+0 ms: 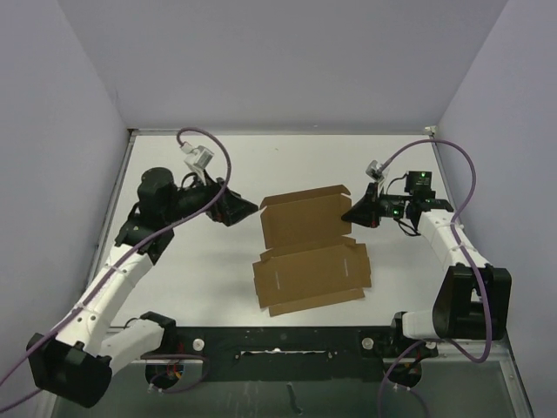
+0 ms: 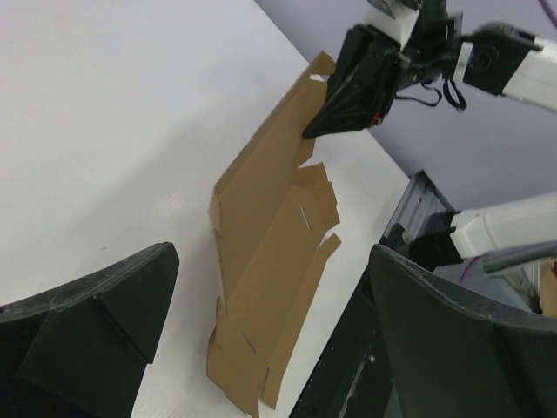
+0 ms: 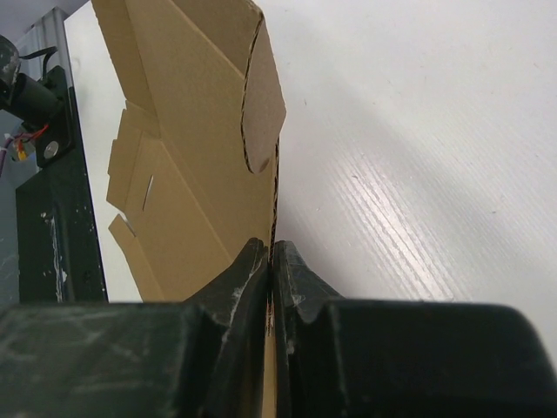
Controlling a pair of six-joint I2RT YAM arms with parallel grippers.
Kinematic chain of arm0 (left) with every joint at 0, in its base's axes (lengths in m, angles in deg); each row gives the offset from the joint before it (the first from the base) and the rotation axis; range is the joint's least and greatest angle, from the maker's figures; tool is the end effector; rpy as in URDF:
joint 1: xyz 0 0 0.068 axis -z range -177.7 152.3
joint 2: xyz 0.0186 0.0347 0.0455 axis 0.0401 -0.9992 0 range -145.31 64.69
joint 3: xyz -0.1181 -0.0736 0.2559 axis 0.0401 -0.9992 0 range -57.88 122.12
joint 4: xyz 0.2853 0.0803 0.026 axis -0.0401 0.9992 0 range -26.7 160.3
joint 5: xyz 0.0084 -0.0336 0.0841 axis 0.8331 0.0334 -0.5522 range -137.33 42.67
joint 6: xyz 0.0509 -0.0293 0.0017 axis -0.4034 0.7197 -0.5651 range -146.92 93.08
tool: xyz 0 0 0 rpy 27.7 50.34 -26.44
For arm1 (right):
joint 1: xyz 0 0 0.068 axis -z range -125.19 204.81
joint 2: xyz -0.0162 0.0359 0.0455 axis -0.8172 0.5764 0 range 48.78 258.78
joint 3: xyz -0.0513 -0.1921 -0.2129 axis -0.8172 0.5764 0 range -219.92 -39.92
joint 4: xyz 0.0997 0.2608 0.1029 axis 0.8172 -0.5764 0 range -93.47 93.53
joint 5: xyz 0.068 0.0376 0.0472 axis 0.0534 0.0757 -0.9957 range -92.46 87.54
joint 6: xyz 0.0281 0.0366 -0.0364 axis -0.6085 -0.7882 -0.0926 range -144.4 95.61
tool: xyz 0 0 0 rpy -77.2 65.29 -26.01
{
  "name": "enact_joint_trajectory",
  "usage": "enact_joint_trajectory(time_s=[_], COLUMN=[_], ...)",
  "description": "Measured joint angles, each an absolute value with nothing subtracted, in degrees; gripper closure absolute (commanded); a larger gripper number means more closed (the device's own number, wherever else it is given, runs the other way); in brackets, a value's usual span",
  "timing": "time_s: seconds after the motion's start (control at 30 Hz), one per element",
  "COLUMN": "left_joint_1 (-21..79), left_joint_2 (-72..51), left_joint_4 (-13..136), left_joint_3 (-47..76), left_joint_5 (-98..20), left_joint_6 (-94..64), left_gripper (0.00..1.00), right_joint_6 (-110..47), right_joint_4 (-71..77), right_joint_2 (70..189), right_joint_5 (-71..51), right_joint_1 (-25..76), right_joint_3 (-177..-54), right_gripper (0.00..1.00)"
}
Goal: Fold the paper box
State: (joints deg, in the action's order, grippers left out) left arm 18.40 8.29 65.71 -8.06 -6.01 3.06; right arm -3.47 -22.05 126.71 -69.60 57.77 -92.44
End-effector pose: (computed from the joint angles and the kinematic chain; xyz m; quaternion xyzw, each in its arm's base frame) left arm 0.2384 -0.0981 0.3599 0.1415 0.7339 -0.4848 0.4542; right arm 0.3010 0.0237 0.2526 -0.3049 0.7470 0.4524 0.3800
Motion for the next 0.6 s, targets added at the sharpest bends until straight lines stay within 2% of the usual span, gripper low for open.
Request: enact_joint_trajectory(time_s=[0.1,0.2,0.4,0.6], left_joint_1=[25.91,29.28,29.37,29.37], left_joint_2=[3.07,-2.88,-11.20,-15.51], left_joint_4=[73.32,78.78,86.26,87.02], left_joint_3=[-1.24,4.05,7.77,9.51], left_joint_5=[-10.05,-12.54,-13.77,-9.16], left_joint_6=[-2.93,-7.21,-11.82,-12.52], left_gripper=[0.10,0.14,0.35,0.51], right_joint_6=[-3.20,-2.90,-2.29,-2.05], right_joint_4=[-22.40,-22.77,-23.19,-23.60], right_joint_2=[127.08,127.32,127.32,127.60], right_joint_5=[-69.75,-69.79,-69.88,-70.19], right_joint_1=[57.77,57.77,57.77,57.72], right_joint_3=[-92.57,-92.63,-92.65,-93.07], right_gripper=[1.00,1.00,1.00,1.00])
